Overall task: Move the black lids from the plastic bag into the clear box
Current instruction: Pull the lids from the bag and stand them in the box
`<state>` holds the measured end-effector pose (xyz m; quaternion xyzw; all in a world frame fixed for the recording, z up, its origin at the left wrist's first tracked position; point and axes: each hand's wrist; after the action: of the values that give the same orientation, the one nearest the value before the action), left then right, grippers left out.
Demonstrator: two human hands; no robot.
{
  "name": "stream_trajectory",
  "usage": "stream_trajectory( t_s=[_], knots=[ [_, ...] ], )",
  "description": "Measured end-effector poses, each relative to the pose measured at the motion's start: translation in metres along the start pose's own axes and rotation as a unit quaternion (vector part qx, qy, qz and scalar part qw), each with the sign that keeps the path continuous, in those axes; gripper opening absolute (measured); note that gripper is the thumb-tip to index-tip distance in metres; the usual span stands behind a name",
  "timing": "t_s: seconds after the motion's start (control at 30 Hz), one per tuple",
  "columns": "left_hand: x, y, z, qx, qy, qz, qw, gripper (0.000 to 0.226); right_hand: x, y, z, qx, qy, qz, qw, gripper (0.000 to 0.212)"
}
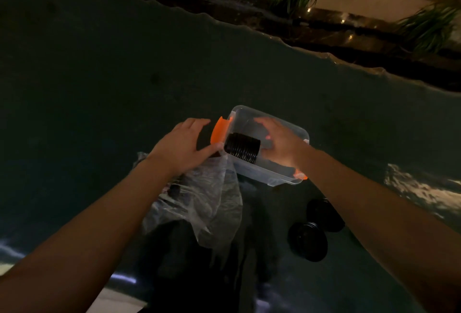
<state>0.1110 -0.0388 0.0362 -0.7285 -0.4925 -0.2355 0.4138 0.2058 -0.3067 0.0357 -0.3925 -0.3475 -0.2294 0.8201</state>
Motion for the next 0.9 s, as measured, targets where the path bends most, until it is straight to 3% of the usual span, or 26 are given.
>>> stream_trajectory(
  t_s=[0.13,0.27,0.37,0.5,0.63,0.67,0.73,0.8,0.87,0.9],
  knots=[
    [0.015,-0.023,0.025,0.039,0.006,-0.022,0.999,0.076,0.009,-0.043,0.031,0.038,0.048,-0.098,0.993,0.049],
    [0.021,-0.047,0.057,0.071,0.003,-0.033,0.997,0.075,-0.009,-0.081,0.064,0.073,0.077,-0.038,0.994,0.021],
    [0.019,-0.065,0.076,0.085,0.000,-0.031,0.996,0.081,-0.035,-0.092,0.083,0.100,0.053,0.011,0.994,0.021],
    [0.005,-0.090,0.089,0.087,-0.013,-0.003,0.996,0.107,-0.069,-0.085,0.101,0.109,-0.009,0.062,0.992,0.028],
    [-0.019,-0.105,0.094,0.091,-0.029,0.004,0.995,0.127,-0.094,-0.072,0.112,0.109,-0.048,0.069,0.991,0.037],
    [-0.025,-0.106,0.095,0.104,-0.049,0.004,0.993,0.131,-0.101,-0.068,0.115,0.110,-0.006,0.062,0.992,0.038],
    [-0.036,-0.106,0.098,0.133,-0.106,0.006,0.985,0.134,-0.115,-0.063,0.125,0.079,0.194,0.039,0.977,0.035],
    [-0.045,-0.104,0.101,0.145,-0.156,0.008,0.977,0.132,-0.129,-0.055,0.136,0.013,0.408,-0.029,0.912,0.032],
    [-0.051,-0.102,0.102,0.148,-0.183,0.002,0.972,0.129,-0.141,-0.047,0.140,-0.090,0.467,-0.071,0.877,0.044],
    [-0.053,-0.101,0.101,0.147,-0.184,-0.005,0.972,0.128,-0.144,-0.045,0.140,-0.128,0.453,-0.061,0.880,0.044]
  ],
)
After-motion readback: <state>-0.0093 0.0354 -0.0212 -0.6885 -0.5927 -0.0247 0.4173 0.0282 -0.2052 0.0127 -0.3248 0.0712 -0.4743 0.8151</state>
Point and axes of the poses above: each hand's wrist, its own y-axis towards the middle knuckle, its own x-axis out of the back of the hand, z = x × y, and after that the axes turned 15 degrees about z, right-handed
